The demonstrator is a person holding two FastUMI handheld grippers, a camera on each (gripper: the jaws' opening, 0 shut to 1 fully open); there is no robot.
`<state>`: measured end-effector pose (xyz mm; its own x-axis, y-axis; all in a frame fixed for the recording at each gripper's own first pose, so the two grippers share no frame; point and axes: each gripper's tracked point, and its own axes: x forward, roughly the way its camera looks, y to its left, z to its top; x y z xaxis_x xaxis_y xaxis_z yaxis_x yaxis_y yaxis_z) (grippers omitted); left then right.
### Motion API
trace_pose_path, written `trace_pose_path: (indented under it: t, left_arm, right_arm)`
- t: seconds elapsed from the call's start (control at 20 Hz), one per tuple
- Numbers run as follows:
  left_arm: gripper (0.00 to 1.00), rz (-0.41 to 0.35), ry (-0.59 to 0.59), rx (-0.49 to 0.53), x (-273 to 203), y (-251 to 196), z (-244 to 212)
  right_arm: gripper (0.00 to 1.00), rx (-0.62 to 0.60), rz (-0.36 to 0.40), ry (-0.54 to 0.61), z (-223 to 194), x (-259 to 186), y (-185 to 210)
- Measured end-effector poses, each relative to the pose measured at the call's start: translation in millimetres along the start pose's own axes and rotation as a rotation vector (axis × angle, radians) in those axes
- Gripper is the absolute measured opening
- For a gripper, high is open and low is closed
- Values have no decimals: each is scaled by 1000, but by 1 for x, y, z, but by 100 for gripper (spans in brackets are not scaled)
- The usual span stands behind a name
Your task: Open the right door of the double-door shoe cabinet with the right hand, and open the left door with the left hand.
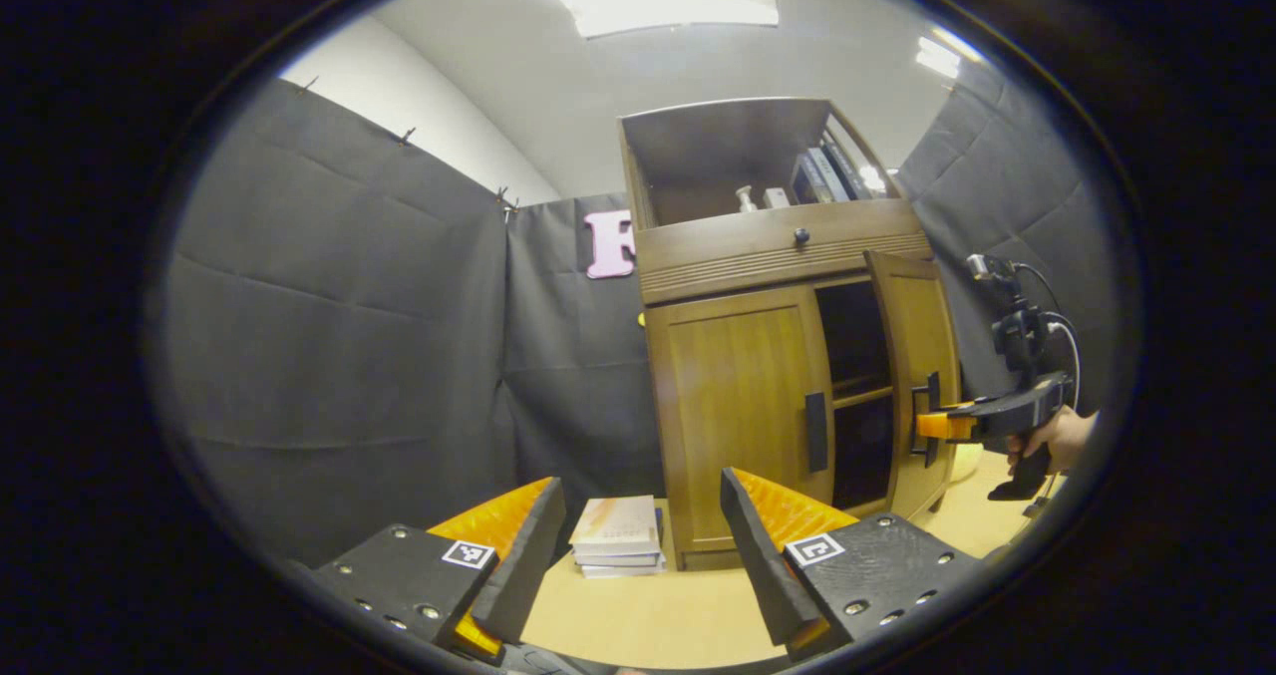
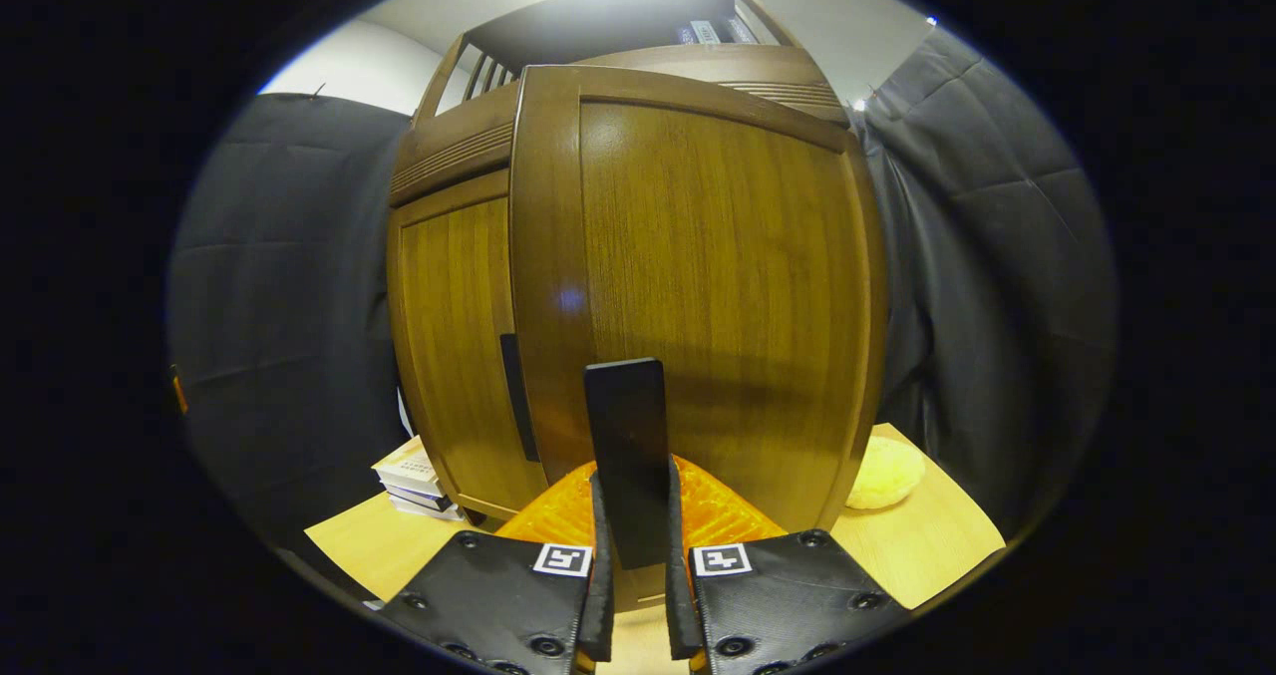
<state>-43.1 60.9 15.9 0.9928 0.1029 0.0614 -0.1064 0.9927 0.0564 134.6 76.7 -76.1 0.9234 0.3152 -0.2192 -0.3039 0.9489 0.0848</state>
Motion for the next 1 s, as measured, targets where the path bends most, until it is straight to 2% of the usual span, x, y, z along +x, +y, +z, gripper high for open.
trace_pose_path:
  t: [0.05, 0.1, 0.2, 0.35, 0.65, 0.7, 0.75, 0.8, 0.9, 0.95, 1.0]
  left_arm:
    - [92, -13, -2, -3, 4, -7, 0]
    - [92, -25, -3, -6, 4, -14, 0]
    - [92, -53, -6, -14, 9, -27, -2]
    - [92, -94, -6, -29, 12, -50, 3]
    - [92, -163, -16, -44, 23, -93, 8]
    - [92, -173, -15, -49, 23, -99, 9]
    - [92, -183, -18, -52, 23, -105, 10]
    - [92, -192, -21, -53, 21, -110, 11]
    - [92, -204, -26, -50, 20, -120, 13]
    - [92, -209, -26, -51, 22, -125, 13]
    - [92, -216, -24, -53, 22, -130, 12]
  right_arm:
    - [27, 1, 0, 2, 0, -5, -3]
    - [23, 0, 1, 4, -2, -12, -6]
    - [27, -11, 2, 5, -4, -24, -12]
    - [27, -16, -5, 3, -3, -38, -24]
    - [26, -34, -36, 4, -5, -68, -54]
    - [23, -32, -41, 5, -6, -72, -59]
    - [26, -32, -46, 5, -6, -76, -64]
    - [19, -34, -51, 6, -6, -80, -69]
    - [26, -44, -69, 6, -6, -87, -78]
    - [26, -55, -81, 5, -7, -91, -84]
    - [19, -63, -95, 5, -8, -95, -90]
